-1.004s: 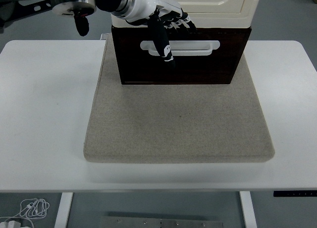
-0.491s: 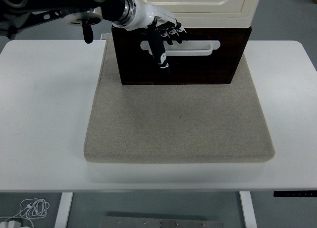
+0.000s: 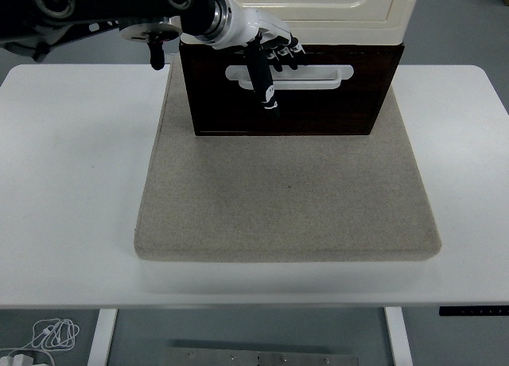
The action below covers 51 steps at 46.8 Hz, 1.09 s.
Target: Open the drawer under the combination cabinet
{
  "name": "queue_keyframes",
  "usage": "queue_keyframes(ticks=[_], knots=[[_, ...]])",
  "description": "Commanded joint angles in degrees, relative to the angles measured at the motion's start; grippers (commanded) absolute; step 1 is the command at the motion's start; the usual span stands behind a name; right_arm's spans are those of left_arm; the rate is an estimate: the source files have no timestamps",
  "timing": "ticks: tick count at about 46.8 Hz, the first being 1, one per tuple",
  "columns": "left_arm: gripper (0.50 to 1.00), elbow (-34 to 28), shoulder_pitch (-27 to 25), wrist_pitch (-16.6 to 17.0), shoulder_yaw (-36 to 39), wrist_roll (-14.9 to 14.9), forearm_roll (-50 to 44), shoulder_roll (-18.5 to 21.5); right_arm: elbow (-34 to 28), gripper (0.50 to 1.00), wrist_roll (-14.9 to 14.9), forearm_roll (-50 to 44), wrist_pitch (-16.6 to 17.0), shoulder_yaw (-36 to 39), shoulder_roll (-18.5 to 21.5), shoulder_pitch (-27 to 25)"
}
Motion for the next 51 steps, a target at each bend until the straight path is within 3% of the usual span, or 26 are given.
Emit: queue_keyframes(ticks=[1, 18, 51], knots=[[1.000, 0.4, 0.0, -0.1, 0.0, 0.0, 0.2, -0.1, 0.0, 0.926, 0.0, 0.0, 0.0, 0.0, 0.0, 0.0], [1.000, 1.5, 1.7, -0.2, 0.0, 0.1, 1.2, -2.3, 0.0, 0.926, 0.0, 0.0, 0.0, 0.0, 0.0, 0.0], [1.000, 3.7, 2.8, -0.2, 0.0, 0.1, 1.2, -2.6, 0.0, 0.926, 0.0, 0.0, 0.0, 0.0, 0.0, 0.0]])
